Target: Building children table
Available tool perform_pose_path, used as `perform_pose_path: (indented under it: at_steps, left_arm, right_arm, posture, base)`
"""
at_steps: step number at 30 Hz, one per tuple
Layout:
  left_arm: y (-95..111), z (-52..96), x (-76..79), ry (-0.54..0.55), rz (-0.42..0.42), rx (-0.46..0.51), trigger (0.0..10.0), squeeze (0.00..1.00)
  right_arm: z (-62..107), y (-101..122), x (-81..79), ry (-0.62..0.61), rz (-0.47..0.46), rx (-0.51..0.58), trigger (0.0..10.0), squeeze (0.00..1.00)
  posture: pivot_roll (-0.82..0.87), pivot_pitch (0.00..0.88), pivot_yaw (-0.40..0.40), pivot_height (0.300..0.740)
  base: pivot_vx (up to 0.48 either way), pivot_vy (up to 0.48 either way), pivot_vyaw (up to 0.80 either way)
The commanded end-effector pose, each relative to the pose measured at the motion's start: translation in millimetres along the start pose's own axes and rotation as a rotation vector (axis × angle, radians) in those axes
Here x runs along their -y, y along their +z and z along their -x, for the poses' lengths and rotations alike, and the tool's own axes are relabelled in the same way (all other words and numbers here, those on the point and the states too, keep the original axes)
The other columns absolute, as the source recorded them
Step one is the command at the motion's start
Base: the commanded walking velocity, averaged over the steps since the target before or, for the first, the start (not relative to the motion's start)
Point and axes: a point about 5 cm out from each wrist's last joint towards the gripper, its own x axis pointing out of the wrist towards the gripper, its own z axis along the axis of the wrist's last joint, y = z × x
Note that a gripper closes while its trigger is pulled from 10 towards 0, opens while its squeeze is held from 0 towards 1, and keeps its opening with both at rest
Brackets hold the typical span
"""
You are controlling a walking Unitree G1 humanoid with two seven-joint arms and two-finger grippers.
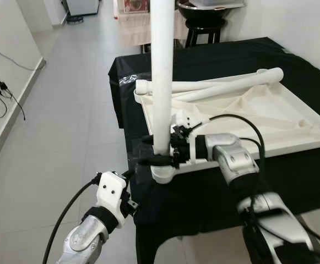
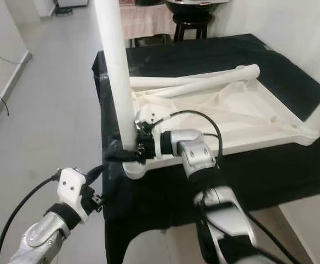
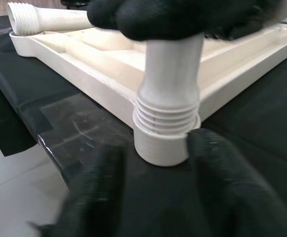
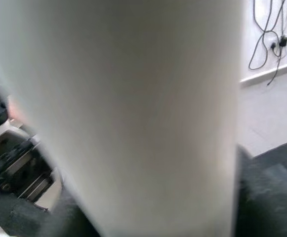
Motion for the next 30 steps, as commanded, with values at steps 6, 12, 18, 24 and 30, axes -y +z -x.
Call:
perform_pose_path:
  at_steps: [6, 12, 18, 24, 30]
  left_arm:
    - [0.1, 4.6, 5.6, -0.042, -0.018, -0.005, 0.0, 0.0]
    - [2.1, 12.2, 9.0, -0.015, -0.071, -0.013, 0.0, 0.0]
    - [5.2, 19.4, 2.1, 0.096, -0.112, 0.007, 0.0, 0.0]
    - [6.8, 19.7, -1.9, 0.138, -0.145, 0.014, 0.0, 0.0]
    - [7.2, 23.5, 0.8, 0.151, -0.133, 0.01, 0.0, 0.0]
  right_arm:
    - [3.5, -7.2, 4.6, 0.0, -0.037, -0.001, 0.0, 0.0]
    - [33.9, -39.3, 11.5, -0.211, -0.048, -0.054, 0.0, 0.0]
    - [41.4, -89.8, -30.9, -0.918, -0.3, -0.061, 0.0, 0.0]
    - [62.1, -87.5, -29.0, -1.067, -0.26, -0.089, 0.0, 0.0]
    - [59.0, -85.8, -23.8, -1.057, -0.245, -0.106, 4.9, 0.0]
  posture:
    - [0.05, 0.046, 0.007, 0.74]
    - [0.04, 0.071, -0.003, 0.74]
    - [-0.05, 0.092, 0.029, 0.74]
    - [-0.03, 0.073, 0.032, 0.74]
    - [-0.02, 0.068, 0.031, 0.74]
  base:
    - [0.0, 0.0, 0.0]
    - [0.0, 0.0, 0.0]
    - [0.0, 0.0, 0.0]
    - [0.0, 0.0, 0.0]
    - [0.0, 0.0, 0.0]
